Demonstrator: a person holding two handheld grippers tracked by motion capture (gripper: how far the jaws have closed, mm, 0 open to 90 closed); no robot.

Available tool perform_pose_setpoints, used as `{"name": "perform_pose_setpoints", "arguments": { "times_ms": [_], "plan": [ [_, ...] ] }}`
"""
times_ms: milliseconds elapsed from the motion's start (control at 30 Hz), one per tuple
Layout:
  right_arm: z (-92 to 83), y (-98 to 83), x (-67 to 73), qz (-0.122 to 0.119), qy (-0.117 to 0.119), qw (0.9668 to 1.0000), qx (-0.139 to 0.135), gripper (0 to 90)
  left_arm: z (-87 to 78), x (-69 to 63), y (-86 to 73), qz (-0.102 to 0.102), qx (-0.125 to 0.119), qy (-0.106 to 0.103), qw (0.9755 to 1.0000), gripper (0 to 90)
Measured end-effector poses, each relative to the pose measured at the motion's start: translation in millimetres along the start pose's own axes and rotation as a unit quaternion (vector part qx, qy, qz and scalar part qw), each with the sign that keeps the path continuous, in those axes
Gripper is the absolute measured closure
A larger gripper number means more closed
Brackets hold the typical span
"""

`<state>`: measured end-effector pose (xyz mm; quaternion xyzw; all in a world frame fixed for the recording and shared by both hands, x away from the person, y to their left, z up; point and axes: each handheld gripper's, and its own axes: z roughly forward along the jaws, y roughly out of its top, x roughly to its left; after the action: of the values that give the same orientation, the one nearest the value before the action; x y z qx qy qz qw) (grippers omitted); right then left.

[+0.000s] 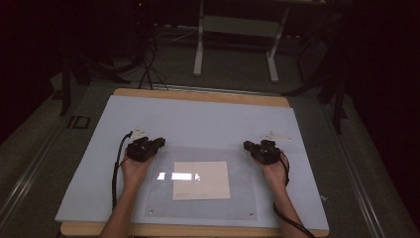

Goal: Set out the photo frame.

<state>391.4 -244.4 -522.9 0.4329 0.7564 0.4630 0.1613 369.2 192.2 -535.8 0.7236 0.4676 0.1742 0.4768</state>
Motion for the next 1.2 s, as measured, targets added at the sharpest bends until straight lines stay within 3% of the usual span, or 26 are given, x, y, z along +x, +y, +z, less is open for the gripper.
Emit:
{"name": "perform_pose_setpoints", "arguments": {
  "times_ms": [100, 200, 500, 1200],
  "plan": [
    [0.1, -0.6, -3.4, 0.009, 0.014, 0.9999, -0.002, 82.8, 0.0, 1.8, 0.3, -0.008, 0.002, -0.007, 0.9999, 82.2],
    [0.6, 0.9, -4.9, 0.009, 0.019, 0.9998, 0.004, 82.8, 0.1, 6.4, 0.3, -0.030, 0.004, -0.024, 0.9993, 80.9],
    [3.6, 4.6, -11.0, 0.022, 0.036, 0.9990, 0.012, 82.3, 2.2, 9.1, 6.9, -0.030, 0.030, -0.028, 0.9987, 81.0],
    [13.0, 13.8, -25.2, 0.073, 0.069, 0.9943, 0.035, 82.3, 12.9, 28.8, 10.1, -0.085, 0.040, -0.085, 0.9920, 80.8]
  ]
}}
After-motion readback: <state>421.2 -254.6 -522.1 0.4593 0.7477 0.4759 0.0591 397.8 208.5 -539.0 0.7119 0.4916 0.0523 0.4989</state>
